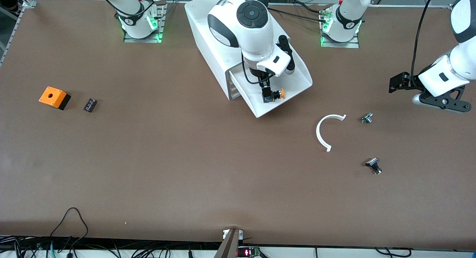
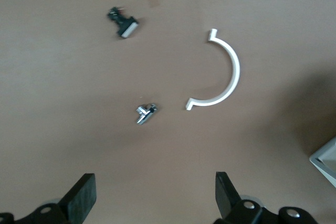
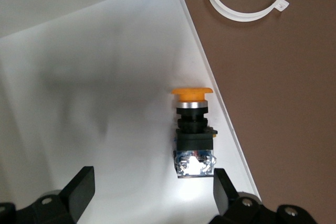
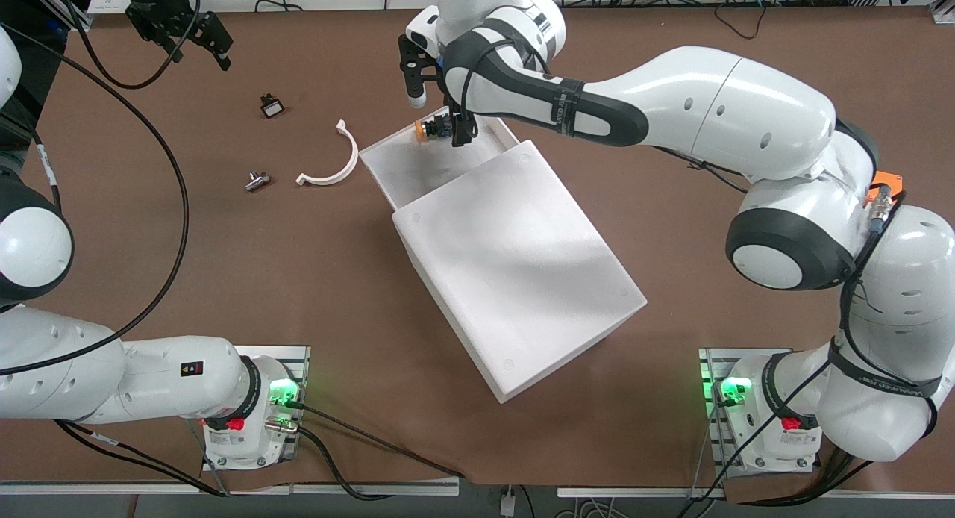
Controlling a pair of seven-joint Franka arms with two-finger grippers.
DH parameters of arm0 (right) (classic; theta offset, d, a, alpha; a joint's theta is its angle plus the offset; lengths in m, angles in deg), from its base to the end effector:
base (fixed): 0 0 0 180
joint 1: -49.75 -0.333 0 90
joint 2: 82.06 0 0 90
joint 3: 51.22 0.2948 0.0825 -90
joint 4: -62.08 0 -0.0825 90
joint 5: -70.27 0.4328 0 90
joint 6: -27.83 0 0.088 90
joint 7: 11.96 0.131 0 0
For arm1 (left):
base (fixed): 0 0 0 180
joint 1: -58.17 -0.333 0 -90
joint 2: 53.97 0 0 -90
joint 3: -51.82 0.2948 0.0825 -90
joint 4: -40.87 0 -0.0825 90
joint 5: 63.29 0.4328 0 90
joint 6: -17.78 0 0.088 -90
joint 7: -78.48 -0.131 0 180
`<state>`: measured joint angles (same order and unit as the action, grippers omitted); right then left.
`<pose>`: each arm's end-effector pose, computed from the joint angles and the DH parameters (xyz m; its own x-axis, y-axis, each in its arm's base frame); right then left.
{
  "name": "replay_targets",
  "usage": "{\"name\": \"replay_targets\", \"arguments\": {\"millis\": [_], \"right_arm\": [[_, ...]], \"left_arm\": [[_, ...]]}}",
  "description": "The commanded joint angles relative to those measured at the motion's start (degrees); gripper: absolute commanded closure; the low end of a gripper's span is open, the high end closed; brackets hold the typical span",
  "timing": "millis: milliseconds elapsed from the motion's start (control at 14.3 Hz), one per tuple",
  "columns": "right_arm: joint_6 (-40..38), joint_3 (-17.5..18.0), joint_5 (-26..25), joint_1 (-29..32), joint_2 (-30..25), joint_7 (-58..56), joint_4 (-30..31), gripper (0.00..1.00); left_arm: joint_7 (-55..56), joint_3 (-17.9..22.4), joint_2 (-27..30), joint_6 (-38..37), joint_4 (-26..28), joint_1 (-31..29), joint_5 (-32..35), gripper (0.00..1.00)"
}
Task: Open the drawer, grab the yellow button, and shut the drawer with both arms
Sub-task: 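Withdraw the left gripper while the right gripper reaches into the drawer, then grasp the yellow push button in the drawer with the right gripper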
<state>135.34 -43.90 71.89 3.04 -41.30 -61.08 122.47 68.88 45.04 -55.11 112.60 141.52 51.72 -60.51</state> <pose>0.4890 0.6298 0.3826 -0.1846 0.9700 0.1581 0.9827 0.1848 0.0133 0.6004 0.0029 0.4779 0.9761 -0.1765 -0.1271 -0.1809 -0.9832 -0.0243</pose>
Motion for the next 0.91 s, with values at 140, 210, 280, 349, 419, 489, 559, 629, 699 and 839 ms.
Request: {"name": "replay_targets", "arguments": {"millis": [140,210,280,349,419,489,559,629,699,839], "right_arm": [[2.0,-2.1,0.0,-1.5,3.4,1.1,-2.8,0.00],[2.1,-2.3,0.0,-1.5,3.8,1.1,-2.8,0.00],[2.2,-2.7,0.0,-1.5,3.9,1.0,-2.8,0.00],[3.0,-3.0,0.0,-1.5,4.0,1.1,-2.8,0.00],[3.7,-3.2,0.0,-1.5,4.0,1.1,-2.8,0.00],[4.3,-3.3,0.0,-1.7,4.4,1.1,-2.8,0.00],[4.6,-3.6,0.0,-2.0,4.6,1.1,-2.8,0.00],[4.6,-3.7,0.0,-2.1,4.6,1.1,-2.8,0.00],[4.6,-3.7,0.0,-2.3,4.7,1.1,-2.8,0.00],[4.8,-4.8,0.0,-3.3,4.7,1.1,-2.8,0.00]], "left_arm": [[9.4,-0.7,-1.1,-5.9,-5.8,1.7,2.9,0.00],[10.4,-0.5,-1.4,-5.9,-5.8,2.2,2.7,0.00],[10.4,-0.2,-1.5,-5.8,-5.9,2.4,2.0,0.00],[10.4,0.1,-1.6,-5.4,-5.9,2.4,1.5,0.00],[10.4,0.3,-1.5,-5.3,-5.8,2.4,0.6,0.00],[10.4,0.4,-1.5,-5.1,-5.8,2.3,0.0,0.00],[10.4,0.5,-1.5,-5.1,-5.8,2.3,-0.4,0.00],[10.4,0.9,-1.4,-5.1,-5.6,2.2,-1.0,0.00],[10.4,1.0,-1.2,-5.1,-5.5,2.2,-1.5,0.00],[10.3,1.0,-0.9,-5.1,-5.0,2.0,-1.9,0.00]]}}
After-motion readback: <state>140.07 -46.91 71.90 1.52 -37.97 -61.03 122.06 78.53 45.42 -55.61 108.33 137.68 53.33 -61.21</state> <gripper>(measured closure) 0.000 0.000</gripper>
